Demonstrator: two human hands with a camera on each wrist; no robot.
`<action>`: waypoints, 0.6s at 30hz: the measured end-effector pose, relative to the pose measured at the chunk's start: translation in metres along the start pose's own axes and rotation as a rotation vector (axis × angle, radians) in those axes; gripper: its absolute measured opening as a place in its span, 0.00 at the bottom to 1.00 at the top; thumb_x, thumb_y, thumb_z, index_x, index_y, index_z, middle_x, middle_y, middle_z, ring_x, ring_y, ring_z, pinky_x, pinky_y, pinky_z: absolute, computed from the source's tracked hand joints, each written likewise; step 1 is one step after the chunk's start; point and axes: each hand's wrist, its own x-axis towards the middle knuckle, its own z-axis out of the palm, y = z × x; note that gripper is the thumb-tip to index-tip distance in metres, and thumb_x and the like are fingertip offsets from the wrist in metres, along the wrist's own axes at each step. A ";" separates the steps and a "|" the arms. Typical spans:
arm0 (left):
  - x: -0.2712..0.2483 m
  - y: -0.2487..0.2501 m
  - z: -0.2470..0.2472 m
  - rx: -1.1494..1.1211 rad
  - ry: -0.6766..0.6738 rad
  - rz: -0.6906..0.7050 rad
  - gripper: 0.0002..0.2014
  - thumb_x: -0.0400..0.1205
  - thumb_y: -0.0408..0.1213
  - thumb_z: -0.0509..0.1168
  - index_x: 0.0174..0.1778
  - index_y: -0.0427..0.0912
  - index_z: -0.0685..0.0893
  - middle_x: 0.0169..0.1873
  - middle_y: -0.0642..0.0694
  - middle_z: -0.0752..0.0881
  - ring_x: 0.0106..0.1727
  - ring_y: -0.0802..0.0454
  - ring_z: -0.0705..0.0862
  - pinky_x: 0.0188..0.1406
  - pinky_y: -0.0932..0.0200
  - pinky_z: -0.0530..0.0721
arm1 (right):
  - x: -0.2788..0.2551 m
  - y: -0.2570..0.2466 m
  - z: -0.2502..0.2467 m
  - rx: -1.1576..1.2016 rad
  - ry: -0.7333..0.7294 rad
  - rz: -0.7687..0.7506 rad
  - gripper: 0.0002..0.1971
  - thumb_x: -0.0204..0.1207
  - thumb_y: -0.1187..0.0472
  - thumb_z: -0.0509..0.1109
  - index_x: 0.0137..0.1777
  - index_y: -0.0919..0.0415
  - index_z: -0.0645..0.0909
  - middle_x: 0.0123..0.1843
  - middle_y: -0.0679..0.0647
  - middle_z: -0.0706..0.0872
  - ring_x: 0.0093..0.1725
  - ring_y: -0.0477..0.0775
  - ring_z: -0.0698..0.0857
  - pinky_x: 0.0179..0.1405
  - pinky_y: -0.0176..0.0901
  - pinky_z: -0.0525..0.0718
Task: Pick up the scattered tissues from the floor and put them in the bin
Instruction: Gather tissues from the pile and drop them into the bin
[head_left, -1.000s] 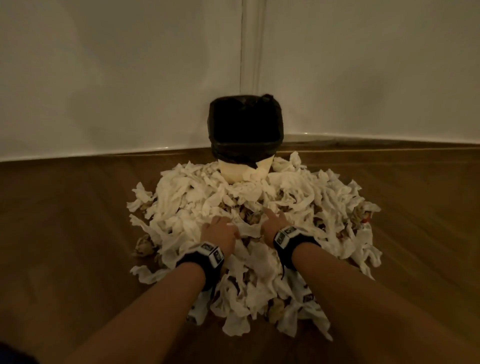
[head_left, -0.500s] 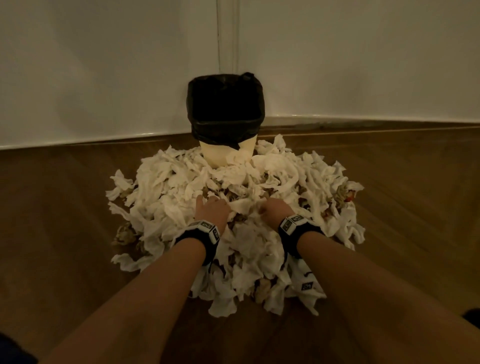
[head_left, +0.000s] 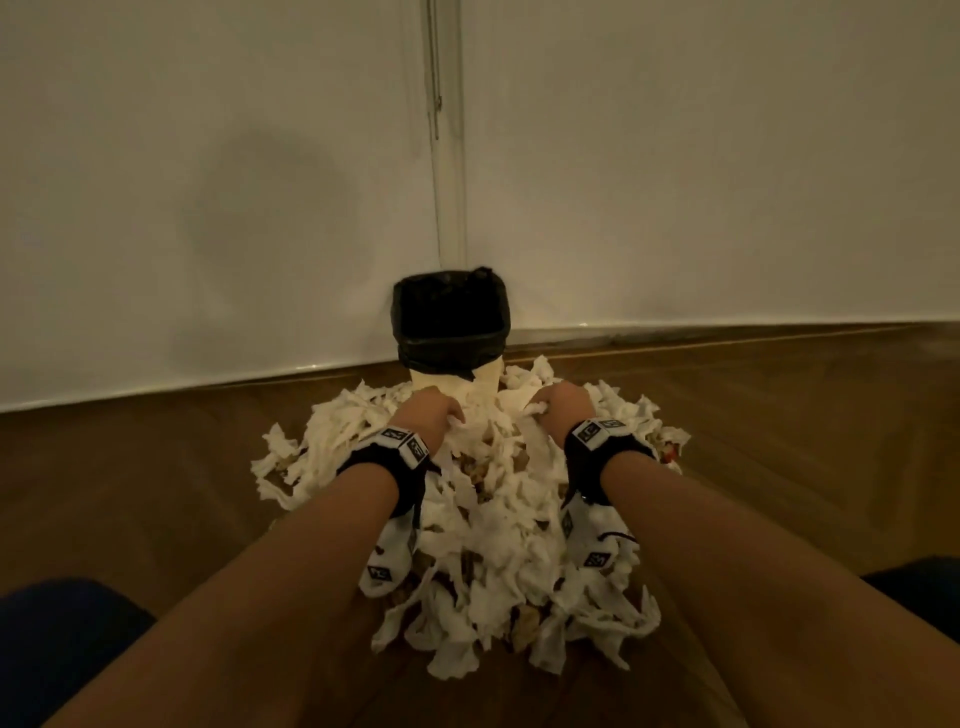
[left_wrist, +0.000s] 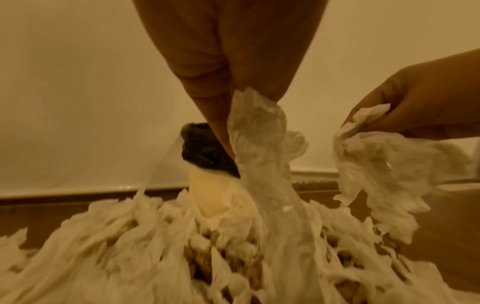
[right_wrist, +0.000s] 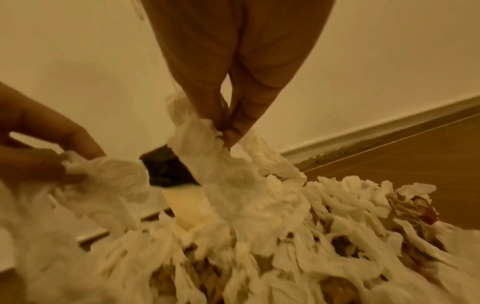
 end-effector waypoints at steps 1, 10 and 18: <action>-0.005 0.004 -0.013 -0.007 0.024 -0.005 0.17 0.84 0.27 0.55 0.65 0.43 0.82 0.67 0.38 0.77 0.68 0.42 0.75 0.67 0.55 0.72 | -0.004 -0.003 -0.011 0.013 0.021 0.014 0.15 0.82 0.65 0.59 0.61 0.65 0.84 0.62 0.63 0.85 0.63 0.62 0.81 0.63 0.48 0.78; -0.034 0.037 -0.113 -0.063 0.323 0.068 0.10 0.79 0.31 0.66 0.55 0.42 0.84 0.61 0.40 0.76 0.58 0.42 0.79 0.58 0.56 0.78 | -0.029 -0.029 -0.095 0.530 0.322 0.047 0.17 0.77 0.74 0.55 0.46 0.59 0.85 0.52 0.59 0.85 0.55 0.62 0.83 0.47 0.41 0.77; -0.036 0.042 -0.133 -0.326 0.490 0.038 0.15 0.81 0.25 0.58 0.62 0.36 0.79 0.67 0.38 0.69 0.61 0.41 0.77 0.61 0.62 0.75 | -0.024 -0.049 -0.119 0.750 0.356 -0.005 0.24 0.73 0.80 0.51 0.28 0.53 0.79 0.33 0.46 0.79 0.31 0.43 0.75 0.27 0.29 0.74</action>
